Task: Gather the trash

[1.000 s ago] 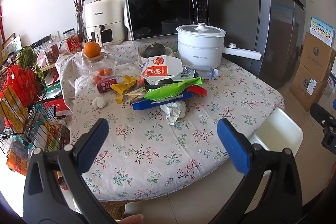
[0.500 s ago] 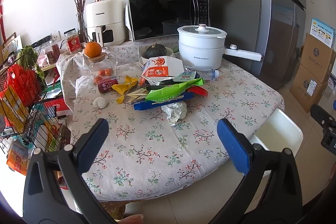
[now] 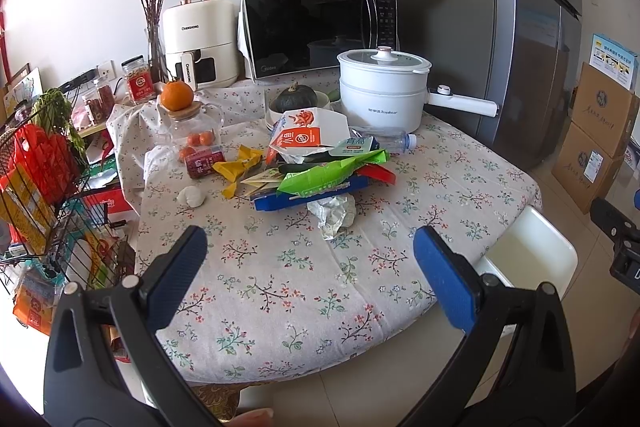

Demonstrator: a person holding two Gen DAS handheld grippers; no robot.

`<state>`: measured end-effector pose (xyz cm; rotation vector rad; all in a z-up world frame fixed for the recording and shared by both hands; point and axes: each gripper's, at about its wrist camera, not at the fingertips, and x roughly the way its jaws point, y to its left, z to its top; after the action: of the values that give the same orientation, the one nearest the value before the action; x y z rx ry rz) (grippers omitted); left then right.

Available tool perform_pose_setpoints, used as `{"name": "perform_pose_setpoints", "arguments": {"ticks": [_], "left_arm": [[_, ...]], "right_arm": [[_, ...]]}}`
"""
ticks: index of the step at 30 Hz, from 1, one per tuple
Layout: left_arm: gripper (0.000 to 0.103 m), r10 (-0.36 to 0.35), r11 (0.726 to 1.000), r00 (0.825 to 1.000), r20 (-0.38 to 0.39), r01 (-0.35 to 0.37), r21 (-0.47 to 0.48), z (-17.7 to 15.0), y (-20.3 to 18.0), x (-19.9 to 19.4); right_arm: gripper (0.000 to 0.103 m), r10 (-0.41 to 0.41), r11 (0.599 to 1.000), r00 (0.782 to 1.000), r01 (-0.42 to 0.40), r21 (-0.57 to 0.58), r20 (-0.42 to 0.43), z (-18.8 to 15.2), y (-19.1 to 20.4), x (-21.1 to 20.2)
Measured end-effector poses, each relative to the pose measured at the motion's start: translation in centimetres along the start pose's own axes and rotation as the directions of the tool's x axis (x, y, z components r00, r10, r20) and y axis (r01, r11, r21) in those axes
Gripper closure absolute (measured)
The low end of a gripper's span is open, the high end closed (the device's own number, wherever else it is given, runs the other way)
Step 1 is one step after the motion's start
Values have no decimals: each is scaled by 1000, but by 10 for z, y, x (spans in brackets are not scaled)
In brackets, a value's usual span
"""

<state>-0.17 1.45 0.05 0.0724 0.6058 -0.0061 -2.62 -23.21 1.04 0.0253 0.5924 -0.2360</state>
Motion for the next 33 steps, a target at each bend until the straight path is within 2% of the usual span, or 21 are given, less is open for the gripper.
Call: {"name": "perform_pose_setpoints", "arguments": {"ticks": [20,28,31,33], "left_arm": [[1,20,1000,1000,1,-20,5,1,2,2],[1,28,1000,999,-25,-28,2,1,10,10],[1,21,1000,999,-37,-21,-9,3,15,16],[1,-2,1000,999,-52,1,-28,8,20,20]], "right_arm": [[0,-17,1000,1000,17,-20,-4,-2,7,4],[0,-22,999,1000,22,-27,-12,-1,9,8],[0,-3,1000,1000,2,-25,-13,2,10,10],[0,41,999,999,-41,-28,-24,5,11,14]]}}
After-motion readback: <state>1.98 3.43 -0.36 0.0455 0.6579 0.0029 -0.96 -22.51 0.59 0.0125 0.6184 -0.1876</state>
